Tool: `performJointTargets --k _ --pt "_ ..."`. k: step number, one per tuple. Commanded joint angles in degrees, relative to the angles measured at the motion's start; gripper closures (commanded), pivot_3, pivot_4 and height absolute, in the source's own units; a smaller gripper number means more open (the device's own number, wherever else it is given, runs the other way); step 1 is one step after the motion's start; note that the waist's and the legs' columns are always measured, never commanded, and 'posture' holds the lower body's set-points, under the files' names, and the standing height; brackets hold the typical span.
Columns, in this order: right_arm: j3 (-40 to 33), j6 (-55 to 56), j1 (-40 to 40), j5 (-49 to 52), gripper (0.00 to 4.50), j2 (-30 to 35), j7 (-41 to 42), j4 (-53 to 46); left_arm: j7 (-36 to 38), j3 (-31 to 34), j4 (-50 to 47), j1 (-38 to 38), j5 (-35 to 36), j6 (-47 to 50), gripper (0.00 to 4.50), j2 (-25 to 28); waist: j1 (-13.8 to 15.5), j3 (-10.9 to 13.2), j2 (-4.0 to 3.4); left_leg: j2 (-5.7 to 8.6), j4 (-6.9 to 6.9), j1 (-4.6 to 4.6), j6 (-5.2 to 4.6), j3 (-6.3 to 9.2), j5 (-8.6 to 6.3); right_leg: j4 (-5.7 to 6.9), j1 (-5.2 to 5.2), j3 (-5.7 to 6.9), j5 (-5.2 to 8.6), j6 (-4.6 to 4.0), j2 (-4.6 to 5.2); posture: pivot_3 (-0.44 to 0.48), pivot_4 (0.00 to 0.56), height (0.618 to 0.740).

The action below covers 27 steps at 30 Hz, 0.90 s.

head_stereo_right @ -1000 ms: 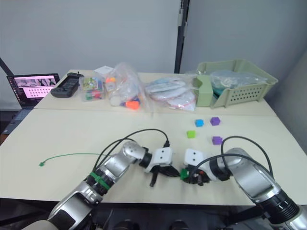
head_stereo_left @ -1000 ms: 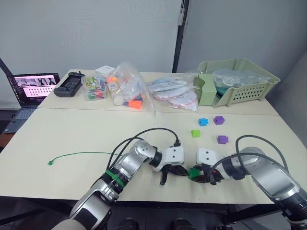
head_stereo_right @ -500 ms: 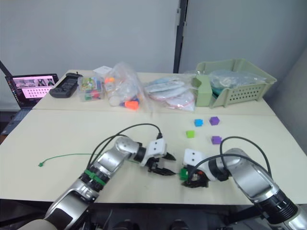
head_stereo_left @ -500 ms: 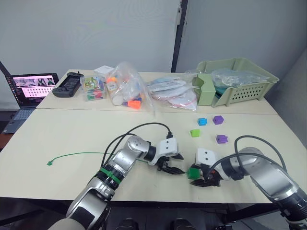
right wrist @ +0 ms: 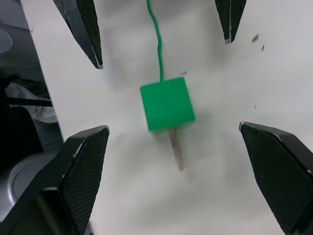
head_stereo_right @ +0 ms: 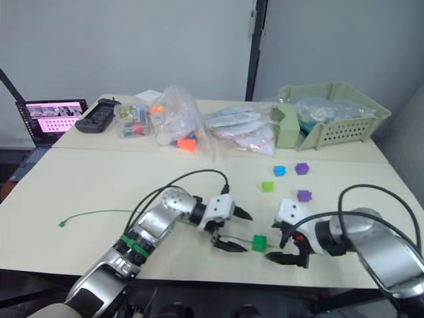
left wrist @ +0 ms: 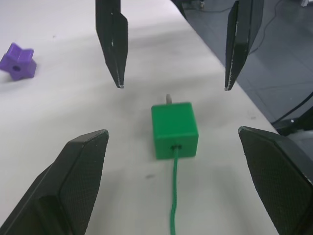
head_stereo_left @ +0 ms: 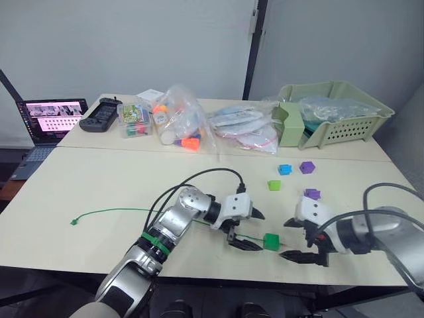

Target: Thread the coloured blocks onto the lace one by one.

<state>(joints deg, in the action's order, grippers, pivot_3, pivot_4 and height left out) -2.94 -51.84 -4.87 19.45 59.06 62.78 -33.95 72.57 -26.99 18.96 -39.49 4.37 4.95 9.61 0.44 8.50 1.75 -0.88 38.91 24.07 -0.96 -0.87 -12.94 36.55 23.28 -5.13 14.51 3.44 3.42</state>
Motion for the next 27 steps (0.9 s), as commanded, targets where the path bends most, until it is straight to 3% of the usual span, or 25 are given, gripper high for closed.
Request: performJointTargets --k 1,11,12,20,27 --pt "-4.61 -1.43 3.17 1.62 0.00 0.64 -2.49 -4.38 -1.70 -1.07 -0.68 0.16 -0.85 -1.18 0.01 -1.76 0.04 0.00 0.00 0.00 0.01 0.01 0.00 -0.01 0.00 -0.02 0.00 -0.01 0.00 0.00 0.00 0.000 0.150 0.734" --pt "-3.87 2.57 7.87 0.50 0.00 0.31 -7.48 -4.05 -5.99 -3.50 3.65 -0.85 -5.49 -2.47 0.01 -4.07 -0.01 0.01 0.02 0.01 0.02 -0.01 0.00 -0.02 0.00 0.00 -0.01 -0.02 0.01 0.02 -0.02 0.000 0.150 0.734" --pt "-3.17 3.42 7.58 0.08 0.00 0.09 -8.01 -3.38 -6.62 -3.66 4.37 -0.96 -6.06 -2.54 0.56 -4.37 -0.01 0.01 0.02 0.01 0.02 -0.01 0.00 -0.02 0.00 0.00 -0.01 -0.02 0.01 0.02 -0.02 0.000 0.150 0.734" --pt "6.04 14.19 3.98 -8.07 0.00 0.80 -9.63 3.80 -7.84 -3.53 4.95 -0.65 -6.69 -1.98 3.21 -5.77 -0.01 0.01 0.02 0.02 0.02 -0.01 0.00 -0.05 0.00 -0.03 -0.01 -0.02 0.02 0.03 -0.01 0.000 0.150 0.734" --pt "10.55 18.68 -1.08 -10.33 0.00 -0.14 -7.65 7.86 -7.93 -3.89 4.94 -0.90 -7.54 -2.10 3.32 -4.83 -0.19 0.01 0.02 0.01 0.02 -0.04 0.00 -0.04 0.00 -0.02 -0.04 -0.03 0.01 0.02 -0.02 0.000 0.150 0.734"
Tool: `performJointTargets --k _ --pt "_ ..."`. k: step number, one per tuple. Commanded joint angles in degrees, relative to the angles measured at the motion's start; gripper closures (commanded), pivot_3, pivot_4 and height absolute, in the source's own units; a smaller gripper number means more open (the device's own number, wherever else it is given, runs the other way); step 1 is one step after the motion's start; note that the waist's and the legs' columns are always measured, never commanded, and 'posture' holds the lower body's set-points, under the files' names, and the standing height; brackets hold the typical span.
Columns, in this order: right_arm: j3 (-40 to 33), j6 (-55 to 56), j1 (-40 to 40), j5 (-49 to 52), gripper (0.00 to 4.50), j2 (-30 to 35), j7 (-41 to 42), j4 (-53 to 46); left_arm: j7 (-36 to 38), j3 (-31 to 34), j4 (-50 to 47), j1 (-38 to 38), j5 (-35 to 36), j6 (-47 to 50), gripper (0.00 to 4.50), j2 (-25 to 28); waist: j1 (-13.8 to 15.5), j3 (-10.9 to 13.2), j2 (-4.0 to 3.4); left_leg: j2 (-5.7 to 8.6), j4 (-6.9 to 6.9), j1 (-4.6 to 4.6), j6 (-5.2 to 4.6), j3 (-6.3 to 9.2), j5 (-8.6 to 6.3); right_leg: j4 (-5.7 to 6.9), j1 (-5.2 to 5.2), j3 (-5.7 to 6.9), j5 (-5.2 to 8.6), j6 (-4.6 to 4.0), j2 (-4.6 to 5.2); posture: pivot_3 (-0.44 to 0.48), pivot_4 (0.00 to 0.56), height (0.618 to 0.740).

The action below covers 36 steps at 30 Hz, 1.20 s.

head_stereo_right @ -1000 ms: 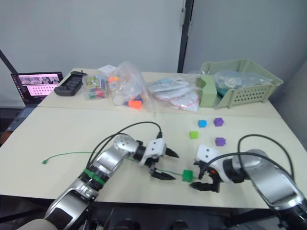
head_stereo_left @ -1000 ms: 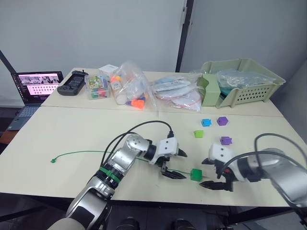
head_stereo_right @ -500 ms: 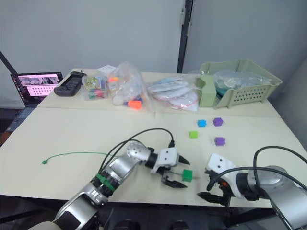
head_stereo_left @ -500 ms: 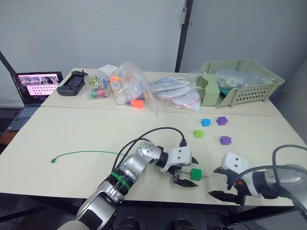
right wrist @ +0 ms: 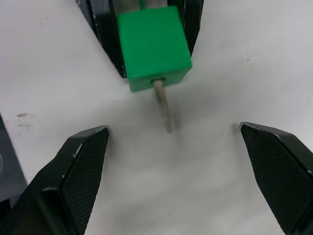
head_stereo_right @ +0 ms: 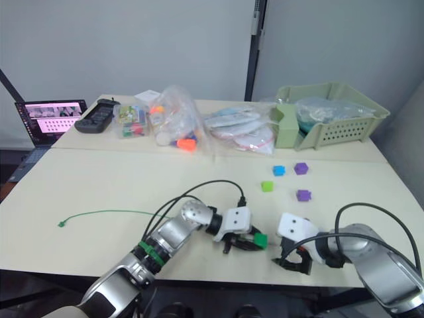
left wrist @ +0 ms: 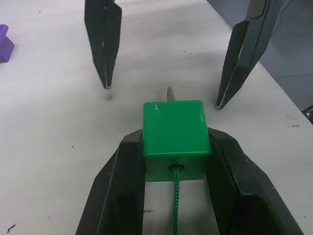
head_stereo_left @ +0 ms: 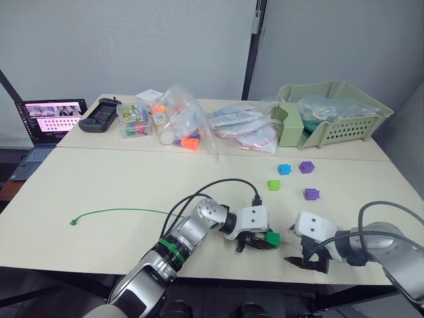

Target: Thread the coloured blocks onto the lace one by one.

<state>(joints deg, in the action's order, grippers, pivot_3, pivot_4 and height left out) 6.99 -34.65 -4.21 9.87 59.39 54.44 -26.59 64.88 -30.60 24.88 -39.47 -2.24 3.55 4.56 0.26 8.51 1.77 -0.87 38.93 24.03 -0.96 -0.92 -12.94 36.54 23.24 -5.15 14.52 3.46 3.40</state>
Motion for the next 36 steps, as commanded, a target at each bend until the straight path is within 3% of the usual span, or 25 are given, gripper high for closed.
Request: performJointTargets --k 1,2,5,16,22,31,36 --pt "1.12 1.62 -2.53 -0.90 0.00 -0.63 0.99 0.84 -0.28 -0.29 -0.93 -0.97 -1.03 -0.73 3.32 0.32 -0.05 0.00 0.00 0.00 0.00 0.00 0.00 0.00 0.00 0.01 0.00 0.00 0.00 0.00 0.00 0.000 0.150 0.734" --pt "1.43 1.66 -3.01 -1.00 0.00 -0.70 1.16 1.08 -0.30 -0.30 -0.90 -1.01 -1.07 -0.74 3.32 0.37 -0.08 0.00 0.00 0.00 0.00 -0.01 0.00 0.00 0.00 0.01 0.00 0.00 0.00 0.00 0.00 0.000 0.150 0.734" --pt "2.80 1.76 -4.57 -1.54 0.80 -1.02 1.62 2.01 -0.28 -0.28 -0.84 -1.07 -1.17 -0.57 3.32 0.43 -0.13 0.00 0.00 0.00 0.00 0.00 0.00 0.00 0.00 0.01 0.00 0.00 0.00 0.00 0.00 0.000 0.150 0.734" --pt "5.93 0.99 -7.33 -2.75 4.49 -1.97 3.41 3.49 -0.65 0.29 -0.83 -1.44 -1.70 -0.47 3.32 1.52 -0.29 0.00 0.00 -0.01 0.01 -0.03 0.00 0.01 0.00 0.04 -0.01 0.00 0.00 0.00 0.00 0.000 0.150 0.734" --pt "5.58 1.14 -8.30 -2.49 4.50 -2.20 4.28 4.91 -1.03 3.58 -3.01 -1.87 -0.98 -1.66 3.32 6.77 -0.69 0.00 -0.01 -0.02 0.00 -0.08 0.00 0.01 0.00 0.09 -0.02 -0.01 0.00 -0.01 0.00 0.000 0.150 0.734" --pt "7.70 3.08 -13.32 -3.08 4.50 -4.31 6.94 9.23 8.59 12.93 -8.06 2.34 6.34 -3.46 3.32 24.72 -1.20 -0.01 -0.02 -0.07 -0.11 -0.21 0.00 0.03 0.00 0.19 0.01 -0.02 0.01 -0.05 0.01 0.000 0.150 0.734" --pt "8.48 4.23 -15.24 -3.33 4.50 -5.32 8.42 11.03 14.93 19.72 -3.87 6.02 11.23 -6.24 3.32 34.73 -1.10 0.00 -0.03 -0.11 -0.13 -0.19 0.00 0.03 0.00 0.20 0.05 0.05 0.01 -0.07 0.02 0.000 0.150 0.734"
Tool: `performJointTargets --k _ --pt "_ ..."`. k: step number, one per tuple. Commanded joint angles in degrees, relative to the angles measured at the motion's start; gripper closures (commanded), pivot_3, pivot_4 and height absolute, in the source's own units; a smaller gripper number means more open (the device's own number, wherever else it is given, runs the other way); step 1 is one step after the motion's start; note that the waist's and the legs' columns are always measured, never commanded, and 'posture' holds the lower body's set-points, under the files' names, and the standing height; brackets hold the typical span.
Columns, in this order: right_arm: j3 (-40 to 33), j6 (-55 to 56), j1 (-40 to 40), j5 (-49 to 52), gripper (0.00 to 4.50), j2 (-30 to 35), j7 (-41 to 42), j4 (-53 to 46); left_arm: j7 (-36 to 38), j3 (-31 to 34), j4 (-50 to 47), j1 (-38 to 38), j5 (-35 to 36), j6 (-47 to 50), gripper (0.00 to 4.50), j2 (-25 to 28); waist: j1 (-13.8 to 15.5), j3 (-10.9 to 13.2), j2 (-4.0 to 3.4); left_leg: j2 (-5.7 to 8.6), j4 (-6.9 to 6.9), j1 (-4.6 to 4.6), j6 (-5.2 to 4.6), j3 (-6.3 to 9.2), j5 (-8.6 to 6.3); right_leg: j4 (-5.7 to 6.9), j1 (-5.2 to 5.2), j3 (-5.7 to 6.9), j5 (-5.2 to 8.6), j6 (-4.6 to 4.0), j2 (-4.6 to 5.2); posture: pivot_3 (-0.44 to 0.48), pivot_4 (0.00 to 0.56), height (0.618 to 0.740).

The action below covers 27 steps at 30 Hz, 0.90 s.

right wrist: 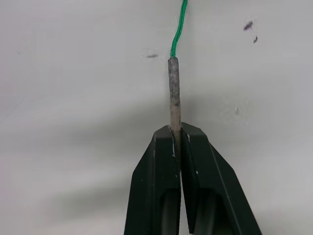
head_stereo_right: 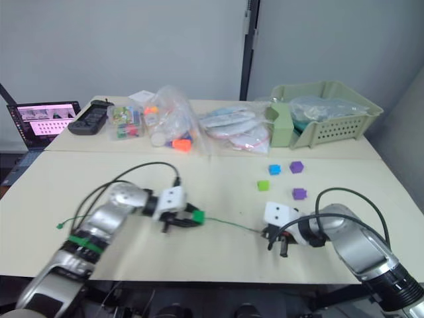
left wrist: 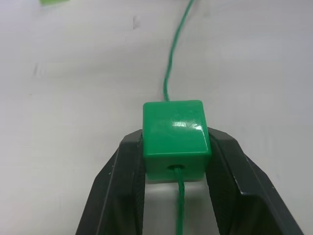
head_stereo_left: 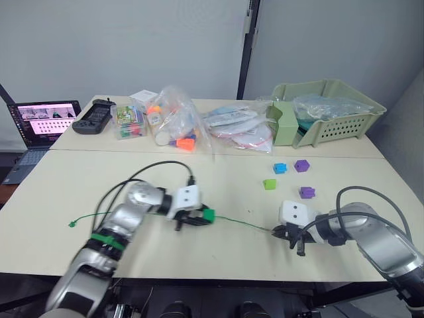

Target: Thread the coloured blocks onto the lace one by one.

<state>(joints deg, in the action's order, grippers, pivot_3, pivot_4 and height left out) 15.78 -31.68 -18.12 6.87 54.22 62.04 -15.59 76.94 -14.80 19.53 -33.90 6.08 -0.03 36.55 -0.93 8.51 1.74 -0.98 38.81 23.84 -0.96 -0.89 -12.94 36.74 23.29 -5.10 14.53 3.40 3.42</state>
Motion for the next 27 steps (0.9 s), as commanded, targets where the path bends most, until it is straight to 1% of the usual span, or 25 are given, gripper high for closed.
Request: performJointTargets --k 1,3,5,7,10,13,15,20,21,23,26,27 --pt "-0.19 1.51 -1.65 -0.43 4.50 -0.30 1.09 0.39 3.93 5.10 3.99 0.97 3.10 -4.36 3.32 4.59 0.21 0.00 0.00 0.01 0.00 0.00 0.00 0.00 0.00 0.00 0.00 0.00 0.00 0.00 0.02 0.000 0.150 0.734" --pt "0.14 1.99 -2.61 -0.56 4.50 -0.71 1.68 1.23 5.80 7.68 12.72 1.93 2.29 -10.84 3.32 9.31 0.16 0.00 0.00 0.01 0.02 0.00 0.00 -0.05 0.00 -0.02 -0.02 0.03 0.00 0.00 0.04 0.000 0.150 0.734" --pt "0.35 2.39 -3.26 -0.69 4.50 -1.04 2.11 1.89 6.70 9.41 20.57 1.82 1.79 -16.32 3.32 12.36 0.12 0.00 0.00 -0.04 0.01 -0.01 0.00 -0.13 0.00 -0.02 0.01 0.07 0.05 -0.09 0.03 0.000 0.150 0.734" --pt "0.46 2.64 -3.67 -0.74 4.50 -1.25 2.43 2.31 7.62 10.57 26.36 0.89 1.91 -19.60 3.32 13.79 0.10 0.00 -0.01 -0.09 0.00 -0.02 0.00 -0.14 0.00 0.02 0.05 0.17 0.08 -0.15 0.04 0.000 0.150 0.734" --pt "0.68 3.19 -4.26 -1.12 4.50 -1.51 3.03 3.08 8.16 11.97 34.45 -0.96 1.48 -21.44 3.32 15.33 0.13 0.00 0.00 -0.10 -0.01 -0.02 0.00 -0.18 0.00 0.12 0.09 0.22 0.11 -0.20 0.03 0.000 0.150 0.734" --pt "1.02 4.46 -5.02 -2.10 4.50 -1.36 3.80 4.16 8.97 12.03 40.43 -1.70 -0.37 -24.39 3.32 17.72 -0.08 0.00 0.00 -0.12 0.00 -0.02 0.00 -0.18 0.00 0.16 0.10 0.27 0.12 -0.21 0.02 0.000 0.150 0.734" --pt "0.88 4.86 -5.41 -2.13 4.50 -1.39 4.27 4.69 10.05 12.89 43.35 -2.82 0.23 -23.33 3.32 19.09 -0.50 0.00 0.00 -0.20 -0.02 -0.02 0.00 -0.28 0.00 0.23 0.20 0.28 0.12 -0.24 0.00 0.000 0.150 0.734" --pt "0.78 5.49 -5.53 -2.31 4.50 -1.90 4.76 5.33 11.08 13.76 45.73 -4.66 -0.43 -23.58 3.32 20.42 -0.43 0.00 0.00 -0.27 -0.08 0.09 0.00 -0.45 -0.01 0.45 0.57 0.28 0.13 -0.30 0.00 0.000 0.150 0.734" --pt "0.80 5.52 -5.57 -2.29 4.50 -2.04 4.79 5.39 11.72 14.18 45.72 -5.10 -0.18 -22.97 2.52 20.45 -0.41 0.00 0.00 -0.28 -0.06 0.16 0.01 -0.49 0.00 0.45 0.65 0.29 0.13 -0.31 -0.01 0.000 0.150 0.734" --pt "0.79 5.55 -5.57 -2.18 4.50 -2.25 4.83 5.42 13.55 14.74 45.17 -6.10 0.33 -21.93 2.03 20.66 -0.42 0.00 0.00 -0.30 -0.01 0.35 0.01 -0.53 0.00 0.48 0.86 0.29 0.09 -0.36 -0.01 0.000 0.150 0.734" --pt "0.62 5.50 -5.40 -2.00 4.50 -2.40 4.90 5.34 15.12 14.31 43.93 -7.39 0.81 -20.52 0.93 21.67 -0.10 0.02 0.04 -0.31 0.00 0.44 0.01 -0.53 0.00 0.47 0.92 0.33 0.09 -0.36 -0.02 0.000 0.150 0.734" --pt "0.52 5.42 -5.30 -1.90 4.50 -2.39 4.93 5.24 15.39 13.54 43.23 -8.03 1.02 -20.02 0.69 22.45 -0.04 0.05 0.12 -0.31 0.00 0.46 0.01 -0.53 0.00 0.47 0.93 0.33 0.09 -0.36 -0.02 0.000 0.150 0.734"
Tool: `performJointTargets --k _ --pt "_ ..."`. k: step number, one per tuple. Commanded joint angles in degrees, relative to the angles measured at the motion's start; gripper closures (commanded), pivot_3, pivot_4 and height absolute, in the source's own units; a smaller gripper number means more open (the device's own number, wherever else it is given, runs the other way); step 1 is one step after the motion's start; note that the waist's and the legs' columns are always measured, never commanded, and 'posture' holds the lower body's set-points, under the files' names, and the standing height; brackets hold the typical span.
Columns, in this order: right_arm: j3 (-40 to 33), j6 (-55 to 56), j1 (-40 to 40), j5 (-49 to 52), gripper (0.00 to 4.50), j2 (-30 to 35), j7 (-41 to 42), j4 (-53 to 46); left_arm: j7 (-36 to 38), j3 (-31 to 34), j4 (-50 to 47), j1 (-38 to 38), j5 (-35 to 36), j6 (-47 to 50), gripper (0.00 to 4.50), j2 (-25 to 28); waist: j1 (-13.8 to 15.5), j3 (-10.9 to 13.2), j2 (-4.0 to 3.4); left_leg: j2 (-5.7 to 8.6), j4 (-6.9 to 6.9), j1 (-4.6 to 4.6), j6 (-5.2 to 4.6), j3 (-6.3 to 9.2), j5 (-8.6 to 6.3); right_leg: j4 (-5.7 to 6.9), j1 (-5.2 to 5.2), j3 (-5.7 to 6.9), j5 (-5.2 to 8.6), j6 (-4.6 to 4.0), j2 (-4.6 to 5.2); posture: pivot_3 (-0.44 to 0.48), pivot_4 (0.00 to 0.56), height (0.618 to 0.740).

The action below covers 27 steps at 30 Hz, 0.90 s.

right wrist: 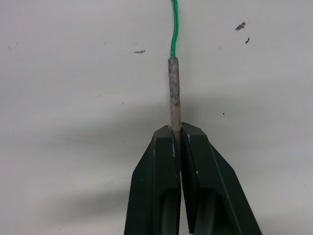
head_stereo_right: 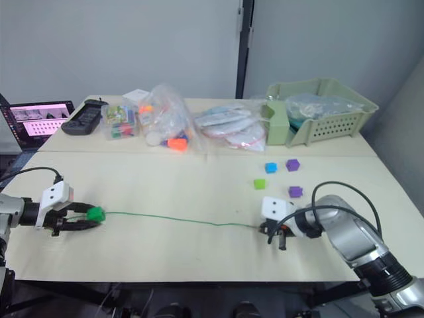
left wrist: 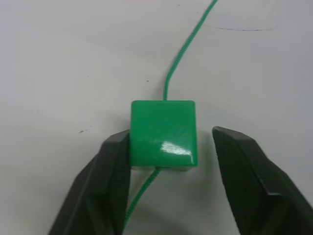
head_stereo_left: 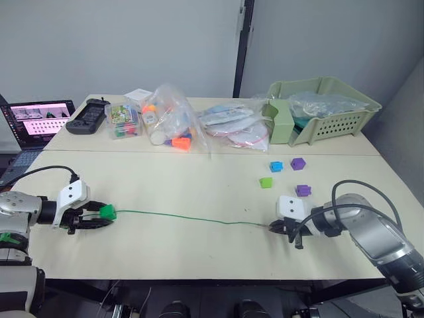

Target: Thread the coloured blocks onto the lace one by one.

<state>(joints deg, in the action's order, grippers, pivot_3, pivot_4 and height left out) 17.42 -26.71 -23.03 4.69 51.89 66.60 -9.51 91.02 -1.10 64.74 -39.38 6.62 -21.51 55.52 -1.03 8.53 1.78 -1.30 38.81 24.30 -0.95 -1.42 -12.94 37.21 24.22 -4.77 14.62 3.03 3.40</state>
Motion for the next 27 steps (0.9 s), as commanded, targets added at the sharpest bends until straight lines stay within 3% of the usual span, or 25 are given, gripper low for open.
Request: performJointTargets --k 1,2,8,12,18,22,27 --pt "-1.25 0.37 -0.31 0.36 4.50 -0.05 0.39 -0.94 1.44 -0.90 -2.75 -3.30 0.91 2.13 0.37 4.18 0.12 0.07 0.19 -0.01 0.01 0.01 0.00 0.01 0.00 0.00 0.01 0.01 0.00 0.00 0.00 0.000 0.150 0.734" --pt "-1.30 0.33 -0.29 0.35 4.50 -0.10 0.41 -0.95 1.48 -1.42 -3.17 -3.79 1.22 2.54 0.04 4.59 0.14 0.07 0.22 -0.02 0.02 0.03 0.00 0.02 0.00 0.00 0.01 0.04 0.00 -0.01 -0.02 0.000 0.150 0.734" --pt "-2.19 -1.42 -1.11 1.30 4.50 -0.19 0.67 -2.01 1.48 -7.40 -14.62 -7.16 11.34 12.10 0.01 6.23 0.61 0.07 0.23 -0.01 0.09 0.05 0.01 0.05 0.01 -0.01 -0.05 0.09 0.00 0.00 0.02 0.000 0.150 0.734" --pt "-3.61 -4.27 -0.76 3.07 4.50 -1.19 -0.60 -4.39 1.48 -9.52 -30.87 -8.66 16.67 18.97 0.01 -0.15 1.17 0.08 0.24 0.00 0.12 0.10 0.01 0.12 0.01 -0.01 -0.06 0.11 -0.01 0.00 0.03 0.000 0.150 0.734" --pt "-5.52 -8.38 0.67 5.21 4.50 -1.30 -2.20 -8.77 -4.98 -9.14 -45.15 -4.45 15.38 25.90 0.01 -11.67 0.48 0.07 0.23 0.00 0.10 0.08 0.01 0.12 0.01 0.03 -0.02 0.08 -0.02 -0.01 0.00 0.000 0.150 0.734" --pt "-6.58 -11.17 1.40 6.66 4.50 -1.15 -3.09 -11.55 -10.79 -10.96 -49.78 -1.92 12.98 27.37 0.01 -19.92 0.33 0.07 0.24 0.04 0.13 0.10 0.01 0.20 0.01 0.07 -0.04 0.07 -0.03 -0.01 0.00 0.000 0.150 0.734" --pt "-6.67 -14.00 1.74 7.64 4.50 -0.64 -3.84 -14.58 -13.06 -17.06 -51.99 0.33 8.90 25.86 0.01 -29.56 0.40 0.07 0.24 0.11 0.14 0.09 0.01 0.22 0.01 0.03 -0.09 0.05 -0.03 -0.01 0.02 0.000 0.150 0.734"
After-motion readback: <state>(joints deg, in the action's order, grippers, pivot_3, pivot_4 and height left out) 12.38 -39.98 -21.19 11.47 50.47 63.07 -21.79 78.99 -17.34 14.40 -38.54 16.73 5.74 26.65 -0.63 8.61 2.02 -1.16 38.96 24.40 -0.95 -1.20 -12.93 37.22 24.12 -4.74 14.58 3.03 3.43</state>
